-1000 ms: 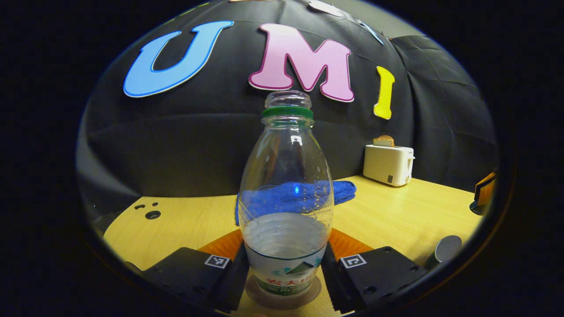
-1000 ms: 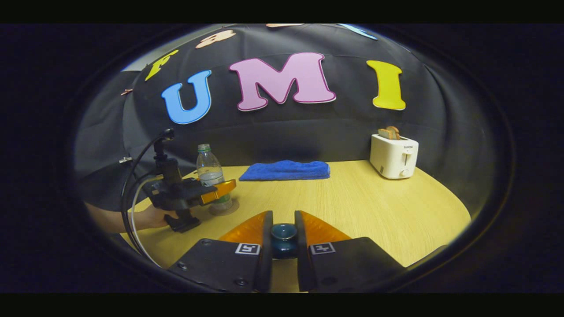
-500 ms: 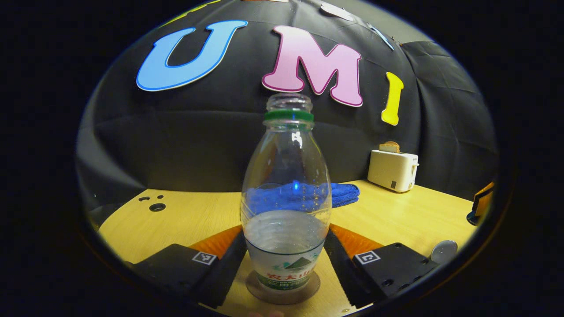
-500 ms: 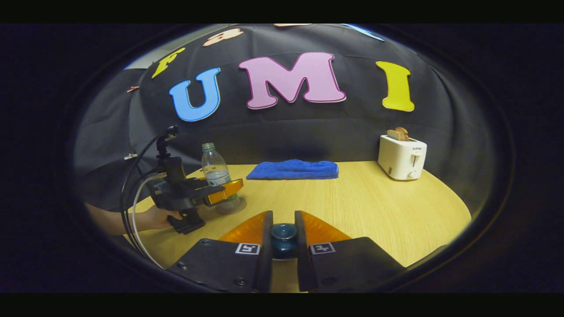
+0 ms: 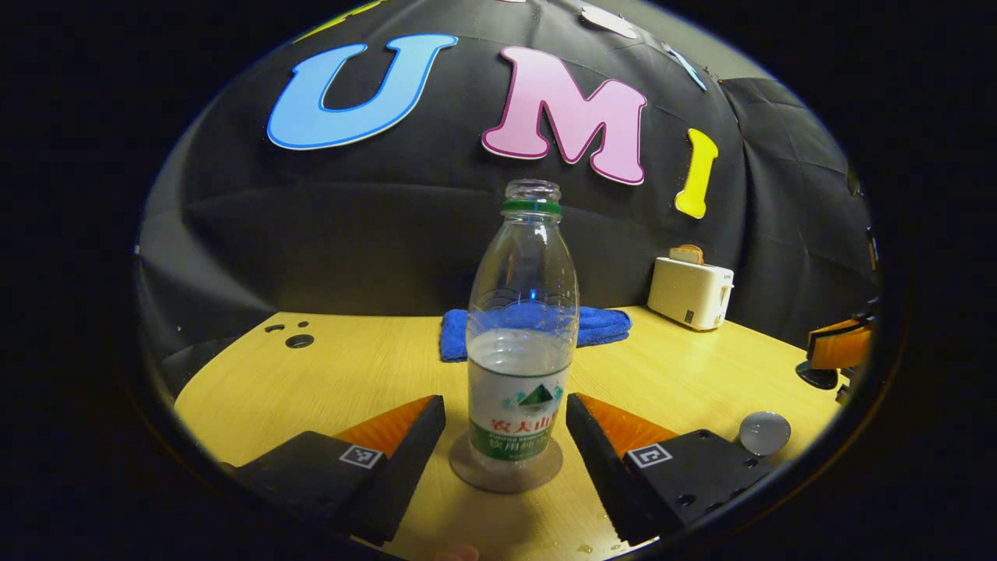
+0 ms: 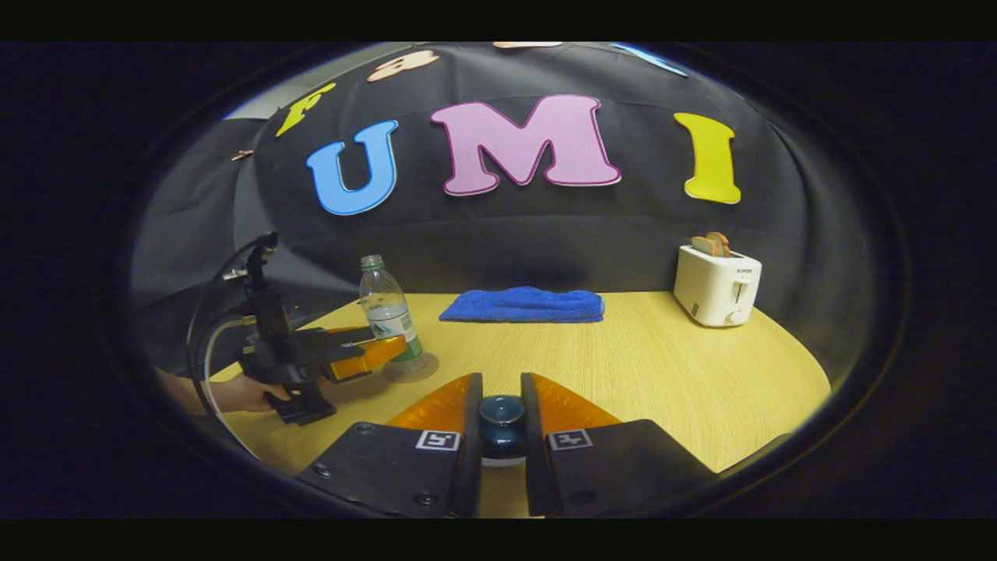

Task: Open the teacup lid with one hand, grasp the water bottle and pour water into the teacup with the other hand; after pouring, place the water bottle on the coaster and then close the teacup lid.

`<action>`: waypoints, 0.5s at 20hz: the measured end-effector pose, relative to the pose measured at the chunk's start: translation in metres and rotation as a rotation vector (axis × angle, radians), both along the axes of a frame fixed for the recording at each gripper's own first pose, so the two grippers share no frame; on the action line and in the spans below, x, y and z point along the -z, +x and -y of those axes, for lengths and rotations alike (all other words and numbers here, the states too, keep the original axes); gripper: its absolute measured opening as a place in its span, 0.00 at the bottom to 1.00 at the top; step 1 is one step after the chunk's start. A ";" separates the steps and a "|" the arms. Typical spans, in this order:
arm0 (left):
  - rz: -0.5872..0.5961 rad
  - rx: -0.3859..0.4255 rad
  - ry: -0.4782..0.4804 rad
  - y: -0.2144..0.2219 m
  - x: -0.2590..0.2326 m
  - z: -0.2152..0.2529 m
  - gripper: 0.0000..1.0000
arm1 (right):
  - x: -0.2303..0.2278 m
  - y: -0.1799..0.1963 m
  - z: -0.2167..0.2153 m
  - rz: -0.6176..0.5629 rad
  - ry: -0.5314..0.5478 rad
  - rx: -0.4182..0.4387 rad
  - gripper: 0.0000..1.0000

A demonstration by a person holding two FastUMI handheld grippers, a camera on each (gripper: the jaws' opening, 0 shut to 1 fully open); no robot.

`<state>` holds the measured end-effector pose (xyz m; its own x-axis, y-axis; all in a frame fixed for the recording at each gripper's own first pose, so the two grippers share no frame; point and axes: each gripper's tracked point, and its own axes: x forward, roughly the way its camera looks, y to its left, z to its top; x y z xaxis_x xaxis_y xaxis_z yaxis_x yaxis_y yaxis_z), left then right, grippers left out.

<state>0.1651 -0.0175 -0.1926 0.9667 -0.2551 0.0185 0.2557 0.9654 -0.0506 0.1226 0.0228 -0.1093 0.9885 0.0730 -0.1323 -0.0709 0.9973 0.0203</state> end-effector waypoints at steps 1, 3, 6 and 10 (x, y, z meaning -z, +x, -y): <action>-0.009 0.000 -0.001 -0.008 0.004 -0.003 0.98 | 0.002 0.002 -0.002 0.003 -0.003 -0.004 0.22; -0.034 -0.004 -0.009 -0.025 0.014 -0.008 0.98 | 0.008 0.008 -0.004 0.006 -0.017 -0.008 0.27; -0.046 -0.028 0.002 -0.054 0.020 -0.020 0.98 | 0.022 0.017 -0.007 0.008 -0.010 -0.008 0.27; -0.050 -0.053 0.007 -0.090 0.016 -0.035 0.98 | 0.042 0.020 -0.012 0.003 0.003 -0.019 0.27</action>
